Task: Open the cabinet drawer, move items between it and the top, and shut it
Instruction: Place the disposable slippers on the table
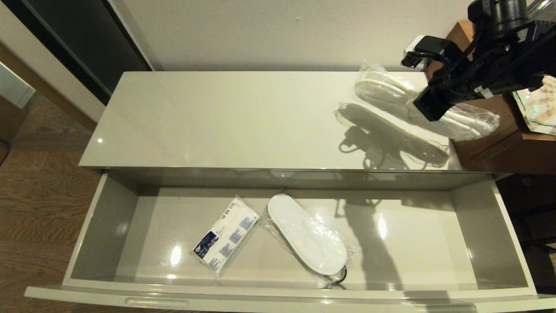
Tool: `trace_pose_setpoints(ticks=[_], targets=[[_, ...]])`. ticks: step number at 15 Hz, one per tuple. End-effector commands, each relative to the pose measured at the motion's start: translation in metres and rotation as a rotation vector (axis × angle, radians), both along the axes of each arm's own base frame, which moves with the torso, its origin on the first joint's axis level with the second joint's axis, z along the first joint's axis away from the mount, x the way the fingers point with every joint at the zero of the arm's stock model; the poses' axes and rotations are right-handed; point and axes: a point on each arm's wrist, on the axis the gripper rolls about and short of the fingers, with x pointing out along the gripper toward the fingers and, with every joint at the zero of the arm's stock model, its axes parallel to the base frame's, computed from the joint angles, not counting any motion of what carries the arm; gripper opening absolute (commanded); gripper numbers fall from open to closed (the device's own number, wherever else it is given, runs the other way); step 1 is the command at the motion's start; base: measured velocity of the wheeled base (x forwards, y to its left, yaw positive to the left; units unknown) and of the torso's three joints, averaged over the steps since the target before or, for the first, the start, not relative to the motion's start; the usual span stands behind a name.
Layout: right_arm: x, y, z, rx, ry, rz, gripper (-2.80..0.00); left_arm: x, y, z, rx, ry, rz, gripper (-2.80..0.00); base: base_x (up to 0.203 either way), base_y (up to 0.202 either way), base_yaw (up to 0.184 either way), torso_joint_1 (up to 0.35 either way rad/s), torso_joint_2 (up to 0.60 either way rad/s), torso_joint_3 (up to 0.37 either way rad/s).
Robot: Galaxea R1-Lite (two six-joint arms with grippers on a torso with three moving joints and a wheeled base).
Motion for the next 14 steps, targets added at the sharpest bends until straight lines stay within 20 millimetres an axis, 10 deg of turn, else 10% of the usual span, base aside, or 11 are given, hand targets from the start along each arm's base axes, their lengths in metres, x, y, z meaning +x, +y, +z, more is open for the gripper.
trace_pose_setpoints(ticks=[1, 6, 7, 14], targets=[[0.032, -0.010, -0.030, -0.032, 0.059, -0.091, -2.80, 0.000, 0.000, 0.000, 0.000, 0.002, 0.000, -2.80, 0.000, 0.000, 0.000, 0.000, 0.00, 0.000], [0.079, -0.024, -0.074, -0.090, 0.037, -0.269, -2.80, 0.000, 0.000, 0.000, 0.000, 0.002, 0.000, -2.80, 0.000, 0.000, 0.000, 0.000, 0.00, 0.000], [0.080, -0.024, -0.074, -0.092, 0.037, -0.276, 0.00, 0.000, 0.000, 0.000, 0.000, 0.002, 0.000, -2.80, 0.000, 0.000, 0.000, 0.000, 0.00, 0.000], [0.058, -0.022, -0.037, -0.054, -0.059, -0.195, 0.00, 0.000, 0.000, 0.000, 0.000, 0.002, 0.000, -2.80, 0.000, 0.000, 0.000, 0.000, 0.00, 0.000]])
